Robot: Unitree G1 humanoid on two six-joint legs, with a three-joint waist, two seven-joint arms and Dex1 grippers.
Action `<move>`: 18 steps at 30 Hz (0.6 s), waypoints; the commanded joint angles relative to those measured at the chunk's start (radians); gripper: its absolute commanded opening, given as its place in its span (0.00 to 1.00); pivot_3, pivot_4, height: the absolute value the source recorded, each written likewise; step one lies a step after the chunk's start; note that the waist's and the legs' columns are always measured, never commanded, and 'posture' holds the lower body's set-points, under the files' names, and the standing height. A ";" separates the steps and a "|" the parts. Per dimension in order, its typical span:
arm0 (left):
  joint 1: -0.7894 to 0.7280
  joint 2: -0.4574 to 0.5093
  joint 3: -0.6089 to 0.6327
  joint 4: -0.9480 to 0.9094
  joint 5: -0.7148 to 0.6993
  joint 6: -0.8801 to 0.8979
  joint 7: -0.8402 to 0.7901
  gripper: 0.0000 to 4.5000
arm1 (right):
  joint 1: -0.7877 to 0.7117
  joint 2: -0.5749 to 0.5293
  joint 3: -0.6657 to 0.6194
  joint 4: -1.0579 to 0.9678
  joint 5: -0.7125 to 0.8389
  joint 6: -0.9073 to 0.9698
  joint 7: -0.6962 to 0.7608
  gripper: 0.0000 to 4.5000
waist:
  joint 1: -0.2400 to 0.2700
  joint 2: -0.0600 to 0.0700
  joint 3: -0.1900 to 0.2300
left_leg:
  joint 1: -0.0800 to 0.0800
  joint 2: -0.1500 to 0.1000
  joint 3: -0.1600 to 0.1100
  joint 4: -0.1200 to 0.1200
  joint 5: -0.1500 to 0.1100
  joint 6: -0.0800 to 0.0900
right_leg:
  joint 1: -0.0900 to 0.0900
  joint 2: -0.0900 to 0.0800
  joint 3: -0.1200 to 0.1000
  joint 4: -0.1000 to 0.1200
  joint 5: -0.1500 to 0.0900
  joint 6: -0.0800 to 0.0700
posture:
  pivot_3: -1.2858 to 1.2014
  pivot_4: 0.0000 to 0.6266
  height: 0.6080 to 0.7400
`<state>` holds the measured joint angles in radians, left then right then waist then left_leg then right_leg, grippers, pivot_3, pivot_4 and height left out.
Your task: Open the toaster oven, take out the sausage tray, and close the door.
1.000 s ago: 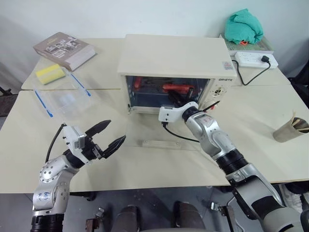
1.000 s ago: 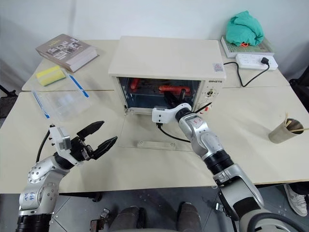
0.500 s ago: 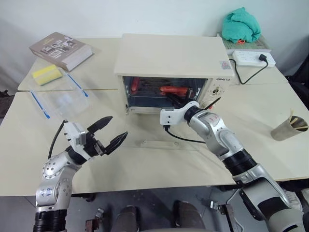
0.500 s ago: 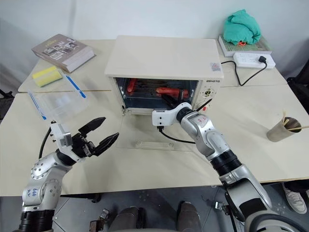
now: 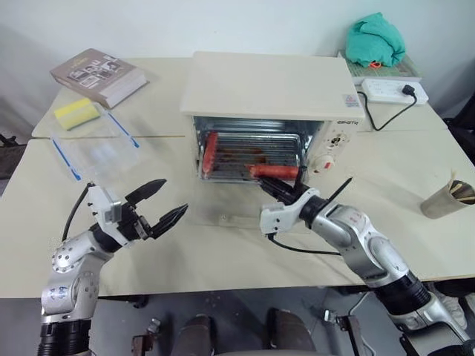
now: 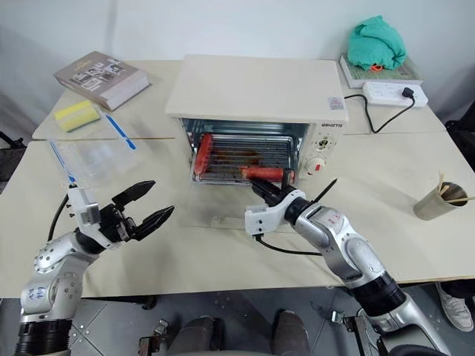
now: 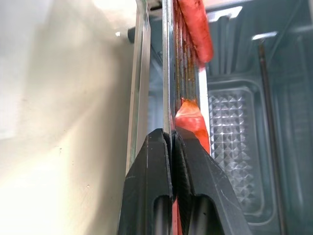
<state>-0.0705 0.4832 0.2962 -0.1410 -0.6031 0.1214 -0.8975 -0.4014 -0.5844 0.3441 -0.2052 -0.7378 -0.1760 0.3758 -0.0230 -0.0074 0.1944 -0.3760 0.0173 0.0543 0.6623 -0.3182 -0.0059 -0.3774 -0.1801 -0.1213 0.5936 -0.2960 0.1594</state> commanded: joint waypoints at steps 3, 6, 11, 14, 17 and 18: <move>0.010 0.015 0.027 -0.028 -0.045 0.024 -0.004 1.00 | 0.045 -0.020 -0.056 -0.105 0.006 -0.037 -0.016 0.02 | 0.004 0.000 0.000 | 0.000 0.000 0.000 0.000 0.000 0.000 | 0.000 0.000 0.000 0.000 0.000 0.000 | 0.52 0.24 1.00; 0.004 0.022 0.033 -0.035 -0.094 0.093 0.008 1.00 | 0.089 -0.036 -0.074 -0.138 0.007 -0.049 -0.005 0.02 | 0.007 0.000 0.000 | 0.000 0.000 0.000 0.000 0.000 0.000 | 0.000 0.000 0.000 0.000 0.000 0.000 | 0.52 0.24 1.00; -0.007 0.037 0.037 -0.041 -0.127 0.152 0.007 1.00 | 0.141 -0.063 -0.101 -0.174 0.008 -0.061 0.006 0.02 | 0.018 0.000 0.000 | 0.000 0.000 0.000 0.000 0.000 0.000 | 0.000 0.000 0.000 0.000 0.000 0.000 | 0.52 0.24 1.00; -0.014 0.044 0.035 -0.037 -0.131 0.169 0.006 1.00 | 0.170 -0.072 -0.116 -0.191 0.007 -0.059 0.014 0.02 | 0.020 0.000 0.000 | 0.000 0.000 0.000 0.001 0.000 0.000 | 0.000 0.000 0.000 0.000 0.000 0.000 | 0.52 0.24 1.00; -0.021 0.049 0.033 -0.037 -0.147 0.210 0.013 1.00 | 0.189 -0.074 -0.124 -0.206 0.003 -0.059 0.019 0.02 | 0.021 0.000 0.000 | 0.000 0.000 0.000 0.001 0.000 0.000 | 0.000 0.000 0.000 0.000 0.000 0.000 | 0.52 0.24 1.00; -0.022 0.053 0.031 -0.040 -0.156 0.234 0.015 1.00 | 0.196 -0.074 -0.126 -0.212 0.004 -0.058 0.022 0.02 | 0.021 0.000 0.000 | 0.000 0.000 0.000 0.001 0.000 0.000 | 0.000 0.000 0.000 0.000 0.000 0.000 | 0.52 0.24 1.00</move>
<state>-0.0822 0.5187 0.3147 -0.1457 -0.7233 0.3294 -0.8853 -0.2101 -0.6538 0.2593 -0.3564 -0.7388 -0.2299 0.4030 -0.0023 -0.0075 0.1945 -0.3759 0.0174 0.0541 0.6630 -0.3185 -0.0057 -0.3771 -0.1800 -0.1215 0.5937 -0.2960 0.1594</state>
